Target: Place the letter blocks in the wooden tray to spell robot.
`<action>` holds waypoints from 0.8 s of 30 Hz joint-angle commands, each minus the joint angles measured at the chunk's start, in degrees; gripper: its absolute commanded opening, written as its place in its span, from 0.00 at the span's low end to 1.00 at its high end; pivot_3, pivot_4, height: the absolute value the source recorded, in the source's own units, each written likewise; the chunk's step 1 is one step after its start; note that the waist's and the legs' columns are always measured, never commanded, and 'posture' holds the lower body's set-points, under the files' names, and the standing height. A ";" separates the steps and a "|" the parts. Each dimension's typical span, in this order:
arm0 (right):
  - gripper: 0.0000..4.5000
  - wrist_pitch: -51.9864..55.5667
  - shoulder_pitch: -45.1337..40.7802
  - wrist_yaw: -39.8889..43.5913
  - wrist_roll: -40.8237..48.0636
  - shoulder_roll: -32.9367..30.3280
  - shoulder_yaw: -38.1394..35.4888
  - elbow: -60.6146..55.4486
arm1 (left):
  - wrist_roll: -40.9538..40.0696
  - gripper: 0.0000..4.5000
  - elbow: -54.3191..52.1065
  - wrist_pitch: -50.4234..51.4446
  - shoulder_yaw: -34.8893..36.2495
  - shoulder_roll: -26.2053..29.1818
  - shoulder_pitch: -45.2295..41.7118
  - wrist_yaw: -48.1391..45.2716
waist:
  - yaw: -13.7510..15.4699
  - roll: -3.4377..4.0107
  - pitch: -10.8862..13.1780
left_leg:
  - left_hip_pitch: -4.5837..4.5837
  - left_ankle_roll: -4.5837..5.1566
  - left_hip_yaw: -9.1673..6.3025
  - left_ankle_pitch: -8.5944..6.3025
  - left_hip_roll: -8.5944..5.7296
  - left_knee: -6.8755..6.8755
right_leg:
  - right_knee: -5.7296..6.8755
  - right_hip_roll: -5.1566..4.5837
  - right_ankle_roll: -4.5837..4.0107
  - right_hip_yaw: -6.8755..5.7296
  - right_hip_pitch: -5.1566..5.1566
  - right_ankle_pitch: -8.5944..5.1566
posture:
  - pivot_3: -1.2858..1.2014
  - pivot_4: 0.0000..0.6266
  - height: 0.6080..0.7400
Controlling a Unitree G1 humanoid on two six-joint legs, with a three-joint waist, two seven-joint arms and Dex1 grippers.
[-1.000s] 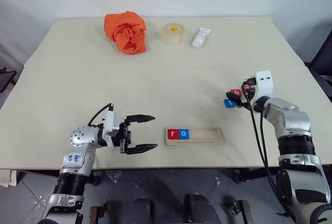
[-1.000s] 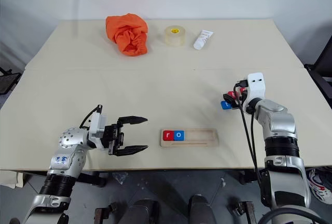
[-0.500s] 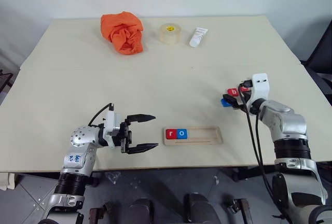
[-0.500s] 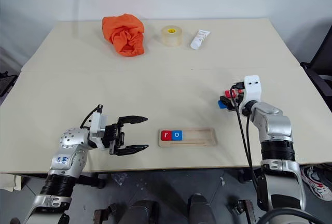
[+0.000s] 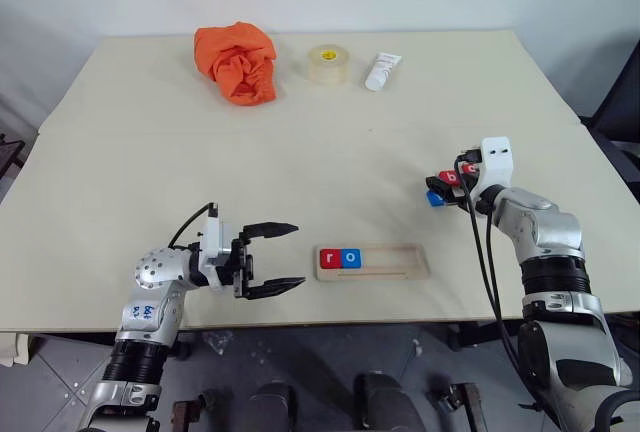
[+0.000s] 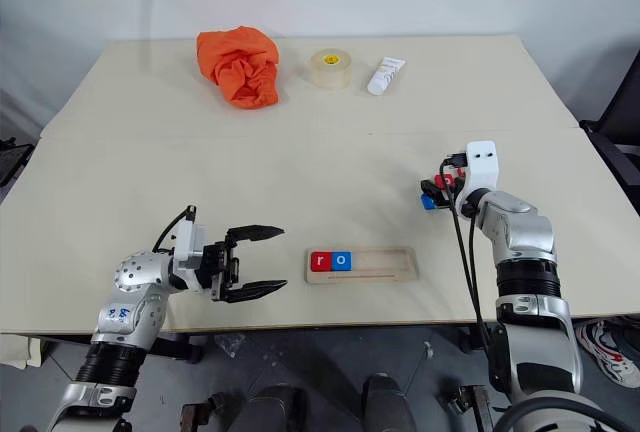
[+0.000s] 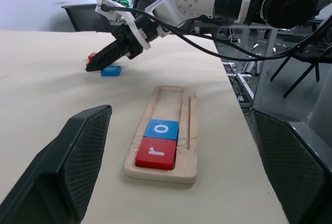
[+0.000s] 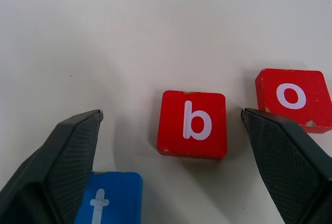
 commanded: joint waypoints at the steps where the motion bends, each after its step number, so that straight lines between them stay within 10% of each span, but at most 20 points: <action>1: 0.65 -0.75 -0.41 -0.49 -0.02 -0.10 -0.63 -0.55 | -0.32 1.00 -2.37 -1.13 0.39 0.13 0.28 0.44 | 0.01 0.00 0.00 | 0.00 0.00 0.00 0.00 0.00 0.00 | 0.00 0.00 0.00 0.00 0.00 0.00 | 0.52 0.24 1.00; 6: 0.32 -1.91 -1.26 -1.33 -0.70 -0.22 -0.65 0.57 | -0.26 1.00 -2.06 -1.42 0.18 0.03 -0.08 0.48 | 0.00 0.00 0.00 | 0.00 0.00 0.00 0.00 -0.01 0.00 | 0.00 -0.01 0.00 0.00 0.00 0.00 | 0.52 0.24 1.00; 13: 0.33 1.22 1.37 0.67 1.99 -1.72 -1.76 -10.47 | -0.88 1.00 -0.63 -0.95 -0.25 0.24 -1.39 -1.60 | 0.03 0.03 0.02 | -0.01 0.00 0.00 0.00 -0.01 -0.01 | 0.00 -0.01 0.00 0.00 -0.02 0.00 | 0.52 0.24 1.00; 24: 0.33 26.98 30.37 -6.07 12.73 -1.14 -13.06 -62.38 | -1.19 1.00 4.44 -0.51 -0.38 2.75 -4.42 -8.82 | 1.48 0.04 0.01 | -0.16 -0.02 -0.30 -0.02 0.00 -0.11 | -0.16 -0.03 0.00 0.01 -0.01 0.00 | 0.52 0.24 1.00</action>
